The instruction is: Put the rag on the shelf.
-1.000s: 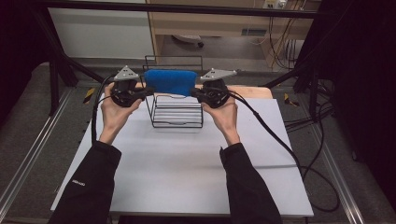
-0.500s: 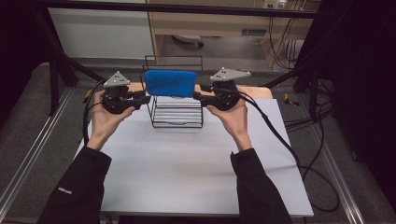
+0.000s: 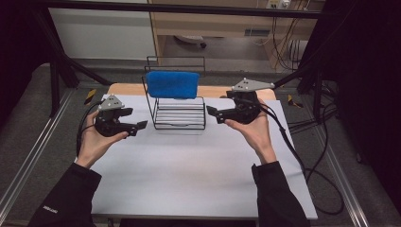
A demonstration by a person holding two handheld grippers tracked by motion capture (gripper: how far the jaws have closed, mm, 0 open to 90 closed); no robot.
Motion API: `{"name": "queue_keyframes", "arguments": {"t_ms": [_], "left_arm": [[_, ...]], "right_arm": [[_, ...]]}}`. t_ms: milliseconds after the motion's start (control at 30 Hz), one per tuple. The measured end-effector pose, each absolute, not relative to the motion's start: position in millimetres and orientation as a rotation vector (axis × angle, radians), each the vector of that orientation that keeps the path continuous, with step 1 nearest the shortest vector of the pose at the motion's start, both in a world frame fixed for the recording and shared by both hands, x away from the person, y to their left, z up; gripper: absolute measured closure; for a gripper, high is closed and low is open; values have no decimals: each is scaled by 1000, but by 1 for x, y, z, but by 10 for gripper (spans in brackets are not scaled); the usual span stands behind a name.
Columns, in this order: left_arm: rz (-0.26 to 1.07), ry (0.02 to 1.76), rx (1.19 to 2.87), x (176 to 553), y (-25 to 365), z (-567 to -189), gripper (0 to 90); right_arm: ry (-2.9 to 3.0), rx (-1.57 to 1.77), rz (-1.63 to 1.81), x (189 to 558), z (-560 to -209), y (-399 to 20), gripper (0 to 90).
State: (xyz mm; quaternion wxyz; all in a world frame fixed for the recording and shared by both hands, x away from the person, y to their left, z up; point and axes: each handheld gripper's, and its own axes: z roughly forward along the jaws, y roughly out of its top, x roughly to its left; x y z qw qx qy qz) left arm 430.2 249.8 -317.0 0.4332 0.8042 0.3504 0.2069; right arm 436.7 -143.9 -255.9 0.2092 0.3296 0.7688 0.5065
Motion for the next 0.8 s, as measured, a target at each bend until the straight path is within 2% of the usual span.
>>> {"name": "queue_keyframes", "arguments": {"t_ms": [167,433,800], "left_arm": [[487,902,2015,420,257,-338,142],[451,938,1979,401,267,-370,84],[419,962,1995,380,275,-410,76]], "right_arm": [[2170,966,1386,430,-278,-162,51],[2197,1039,1368,417,-319,-187,7],[2255,1101,1356,396,-381,-220,6]]}}
